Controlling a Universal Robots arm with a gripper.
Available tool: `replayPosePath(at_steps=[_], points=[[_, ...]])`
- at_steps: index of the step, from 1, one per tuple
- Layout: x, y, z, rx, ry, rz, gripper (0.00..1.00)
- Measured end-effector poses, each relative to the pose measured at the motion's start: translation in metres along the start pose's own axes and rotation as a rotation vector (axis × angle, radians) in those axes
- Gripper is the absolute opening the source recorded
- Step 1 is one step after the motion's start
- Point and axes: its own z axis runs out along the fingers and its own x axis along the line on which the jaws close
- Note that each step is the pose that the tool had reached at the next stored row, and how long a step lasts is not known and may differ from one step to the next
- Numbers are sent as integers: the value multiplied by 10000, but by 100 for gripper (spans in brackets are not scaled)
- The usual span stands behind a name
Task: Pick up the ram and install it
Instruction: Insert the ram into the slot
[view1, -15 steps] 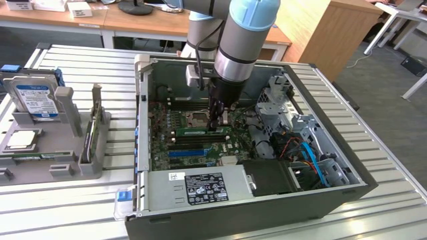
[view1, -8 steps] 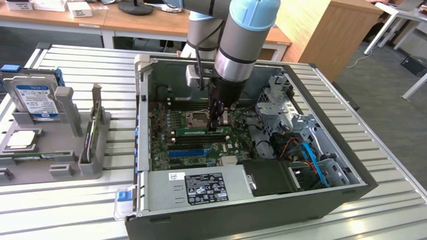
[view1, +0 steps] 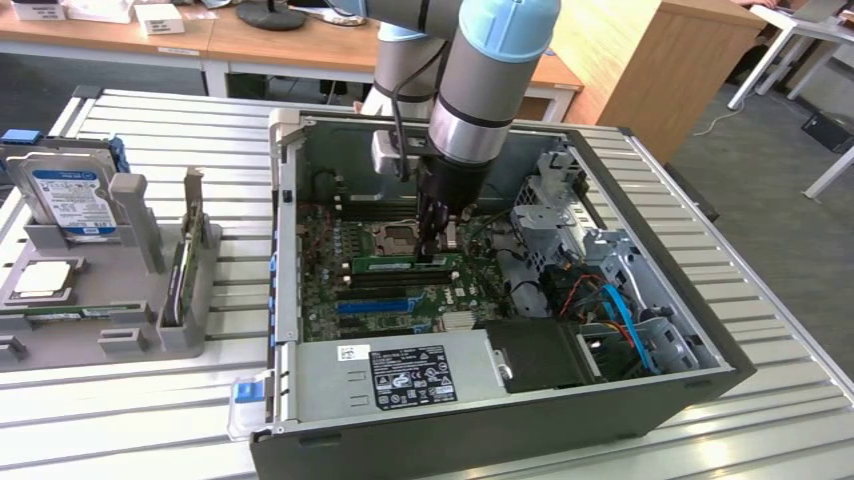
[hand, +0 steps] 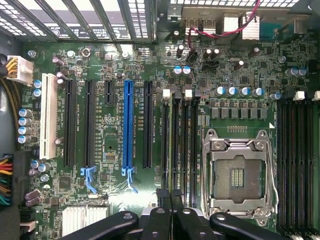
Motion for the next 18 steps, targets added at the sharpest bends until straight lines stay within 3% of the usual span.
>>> replayPosePath(at_steps=[18], points=[[13, -4, 14, 0, 0, -2, 12]])
